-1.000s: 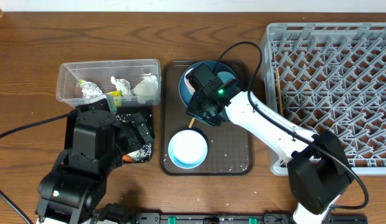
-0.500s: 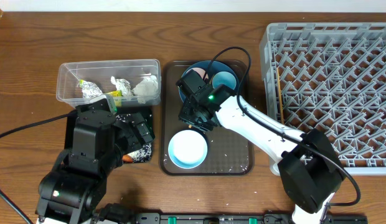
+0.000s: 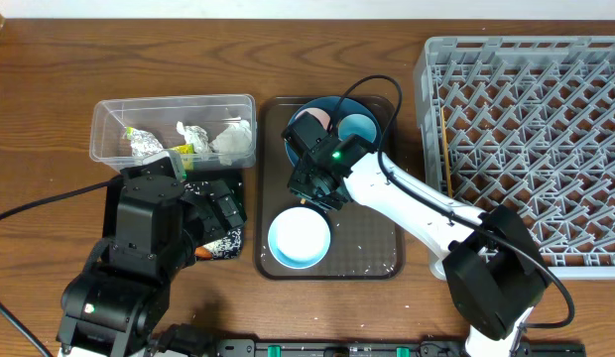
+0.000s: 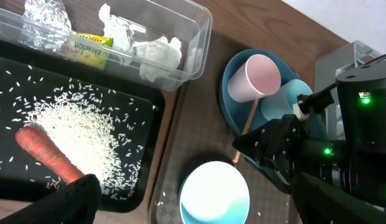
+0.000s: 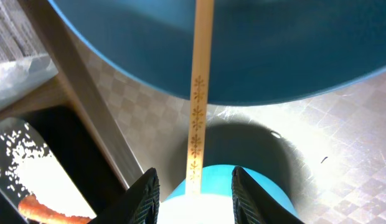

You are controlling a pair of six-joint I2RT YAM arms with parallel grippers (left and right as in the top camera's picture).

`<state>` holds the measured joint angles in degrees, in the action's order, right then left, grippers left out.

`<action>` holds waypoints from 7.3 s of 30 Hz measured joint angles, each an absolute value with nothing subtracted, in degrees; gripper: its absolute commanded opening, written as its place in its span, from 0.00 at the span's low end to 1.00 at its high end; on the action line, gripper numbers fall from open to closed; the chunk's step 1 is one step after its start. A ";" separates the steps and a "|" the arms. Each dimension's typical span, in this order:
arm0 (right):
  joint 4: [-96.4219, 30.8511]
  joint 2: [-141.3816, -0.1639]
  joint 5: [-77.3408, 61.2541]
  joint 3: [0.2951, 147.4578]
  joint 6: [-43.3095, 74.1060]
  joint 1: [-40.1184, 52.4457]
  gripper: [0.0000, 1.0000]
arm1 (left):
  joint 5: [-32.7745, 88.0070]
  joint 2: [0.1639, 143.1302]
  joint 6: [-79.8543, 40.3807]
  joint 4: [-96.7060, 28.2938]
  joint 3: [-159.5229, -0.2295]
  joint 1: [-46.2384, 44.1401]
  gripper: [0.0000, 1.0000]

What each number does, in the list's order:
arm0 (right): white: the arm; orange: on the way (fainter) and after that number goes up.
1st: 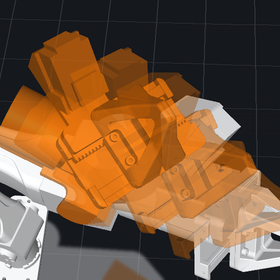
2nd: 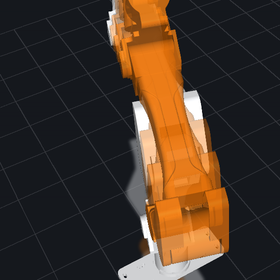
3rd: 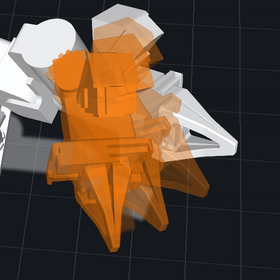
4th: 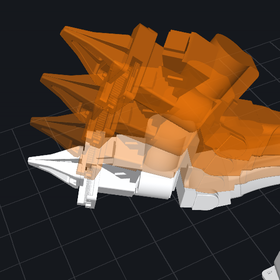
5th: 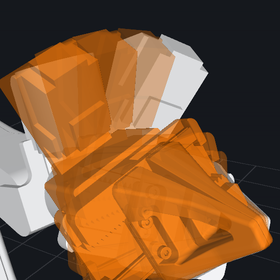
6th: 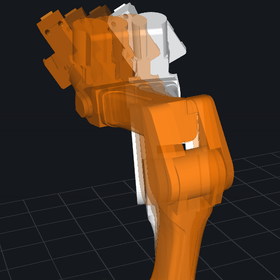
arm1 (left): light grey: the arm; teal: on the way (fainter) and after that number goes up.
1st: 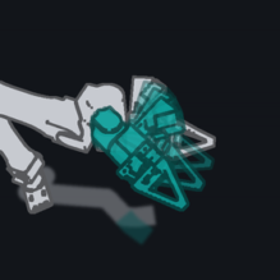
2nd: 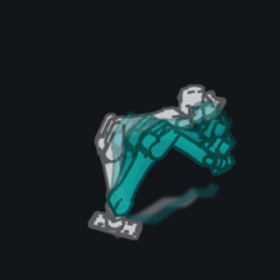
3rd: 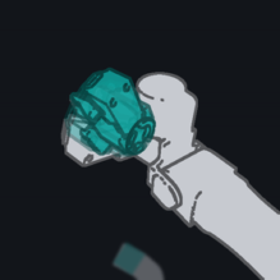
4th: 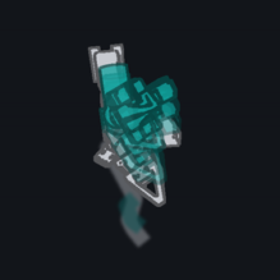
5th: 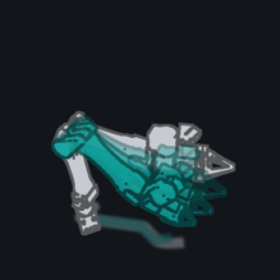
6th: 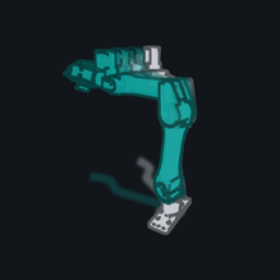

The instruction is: Sort waste into correct bins and load items into the dishwasher rack

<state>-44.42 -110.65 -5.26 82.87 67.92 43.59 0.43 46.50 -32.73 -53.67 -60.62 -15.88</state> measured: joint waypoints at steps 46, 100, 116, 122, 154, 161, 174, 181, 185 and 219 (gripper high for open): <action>-42.39 -110.65 -2.50 81.60 74.50 43.75 0.29 | 0.43 46.50 -32.73 -53.67 -60.62 -15.90 1.00; -52.73 -84.68 -2.70 80.60 38.59 35.33 0.01 | 0.45 46.50 -32.73 -53.67 -60.62 -15.90 1.00; -64.90 -79.59 2.66 80.60 11.29 9.32 0.01 | 0.43 46.50 -32.73 -53.67 -60.62 -15.88 1.00; -64.93 -81.10 4.12 80.60 9.52 7.77 0.01 | 0.43 46.50 -32.73 -53.67 -60.62 -15.88 1.00; -66.15 -100.88 4.32 80.60 8.67 7.77 0.01 | 0.43 46.50 -32.73 -53.67 -60.62 -15.88 1.00; -66.17 -100.88 4.19 80.60 8.40 7.77 0.36 | 0.43 46.50 -32.73 -53.69 -60.62 -15.88 1.00; -67.02 -100.88 3.68 80.60 8.32 7.77 0.31 | 0.43 46.50 -32.73 -53.67 -60.62 -15.88 1.00; -69.34 -100.77 -1.54 80.95 8.32 7.77 0.31 | 0.43 46.50 -32.73 -53.67 -60.62 -15.88 1.00; -69.63 -99.33 -5.98 82.70 8.16 7.79 0.31 | 0.43 46.50 -32.73 -53.69 -60.62 -15.88 1.00; -80.34 -80.16 -12.67 84.27 2.28 10.17 0.47 | 0.43 46.50 -32.73 -53.67 -60.62 -15.88 1.00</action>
